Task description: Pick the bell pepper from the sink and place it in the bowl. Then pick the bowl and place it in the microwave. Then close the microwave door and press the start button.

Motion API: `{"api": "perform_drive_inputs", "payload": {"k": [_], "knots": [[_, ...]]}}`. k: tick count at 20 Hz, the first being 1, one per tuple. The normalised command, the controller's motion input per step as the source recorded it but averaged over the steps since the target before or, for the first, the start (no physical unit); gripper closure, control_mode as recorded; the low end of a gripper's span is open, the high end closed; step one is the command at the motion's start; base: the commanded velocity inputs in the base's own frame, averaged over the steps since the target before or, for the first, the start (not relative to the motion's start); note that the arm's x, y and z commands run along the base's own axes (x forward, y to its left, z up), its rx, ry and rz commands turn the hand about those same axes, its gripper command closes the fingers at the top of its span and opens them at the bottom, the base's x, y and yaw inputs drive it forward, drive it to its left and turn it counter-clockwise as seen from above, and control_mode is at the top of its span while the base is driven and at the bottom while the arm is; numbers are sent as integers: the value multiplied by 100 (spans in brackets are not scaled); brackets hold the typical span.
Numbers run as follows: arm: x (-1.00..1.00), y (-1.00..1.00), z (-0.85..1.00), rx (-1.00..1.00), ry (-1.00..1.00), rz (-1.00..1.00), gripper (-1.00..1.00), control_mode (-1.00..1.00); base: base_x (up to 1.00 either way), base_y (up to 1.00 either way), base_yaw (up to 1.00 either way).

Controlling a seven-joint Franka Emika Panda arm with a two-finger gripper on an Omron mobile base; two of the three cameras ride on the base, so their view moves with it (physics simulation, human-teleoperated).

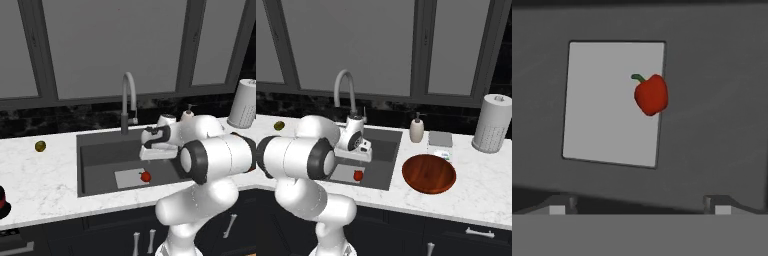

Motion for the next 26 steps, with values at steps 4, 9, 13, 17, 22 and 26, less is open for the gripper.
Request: {"api": "perform_drive_inputs", "payload": {"k": [4, 9, 13, 17, 22, 26], "knots": [[31, 6, -41, 0, 1, 0, -100, -100, 0, 0, 0], [32, 0, -36, 0, 3, 0, -100, -100, 0, 0, 0], [31, 0, -31, 0, 2, 0, -100, -100, 0, 0, 0], [38, 1, -40, 0, 3, 0, -100, -100, 0, 0, 0], [40, 0, -35, 0, 0, 0, -100, -100, 0, 0, 0], [44, 0, -27, 0, 3, 0, -100, -100, 0, 0, 0]]}}
